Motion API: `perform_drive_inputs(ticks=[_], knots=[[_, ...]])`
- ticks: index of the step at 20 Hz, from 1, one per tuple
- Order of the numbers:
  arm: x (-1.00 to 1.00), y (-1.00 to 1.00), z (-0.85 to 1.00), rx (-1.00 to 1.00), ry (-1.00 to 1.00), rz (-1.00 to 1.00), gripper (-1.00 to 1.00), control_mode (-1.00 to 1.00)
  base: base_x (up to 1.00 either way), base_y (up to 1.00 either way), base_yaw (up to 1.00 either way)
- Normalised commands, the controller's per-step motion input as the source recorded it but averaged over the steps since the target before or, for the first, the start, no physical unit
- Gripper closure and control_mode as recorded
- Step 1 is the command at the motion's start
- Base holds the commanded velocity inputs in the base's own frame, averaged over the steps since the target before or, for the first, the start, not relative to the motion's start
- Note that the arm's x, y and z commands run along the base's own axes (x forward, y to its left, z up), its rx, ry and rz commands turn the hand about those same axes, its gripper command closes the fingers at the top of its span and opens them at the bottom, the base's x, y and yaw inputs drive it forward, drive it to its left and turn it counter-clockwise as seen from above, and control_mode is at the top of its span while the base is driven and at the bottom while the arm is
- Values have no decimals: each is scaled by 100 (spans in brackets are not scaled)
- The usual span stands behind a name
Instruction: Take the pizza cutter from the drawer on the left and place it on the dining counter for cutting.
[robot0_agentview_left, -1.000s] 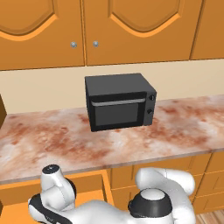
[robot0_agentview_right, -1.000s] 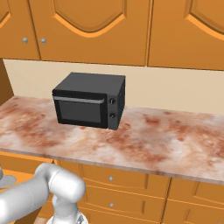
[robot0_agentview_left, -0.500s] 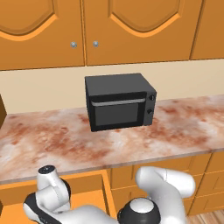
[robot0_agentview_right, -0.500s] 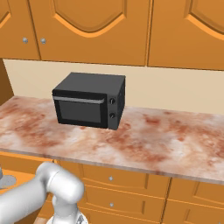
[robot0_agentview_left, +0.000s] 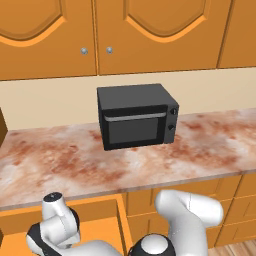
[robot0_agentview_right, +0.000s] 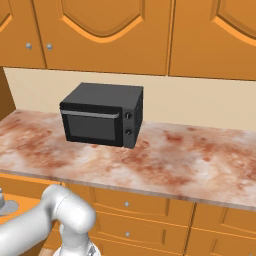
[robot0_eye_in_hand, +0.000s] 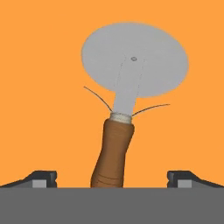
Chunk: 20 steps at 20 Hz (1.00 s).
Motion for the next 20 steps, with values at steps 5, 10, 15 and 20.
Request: perform_drive_inputs(ticks=[5, 10, 15, 20], knots=[[0, 0, -32, 0, 0, 0, -100, -100, 0, 0, 0], [0, 0, -33, 0, 0, 0, -100, -100, 0, 0, 0], [0, 0, -33, 0, 0, 0, -100, -100, 0, 0, 0], [0, 0, -25, 0, 0, 0, -100, -100, 0, 0, 0]])
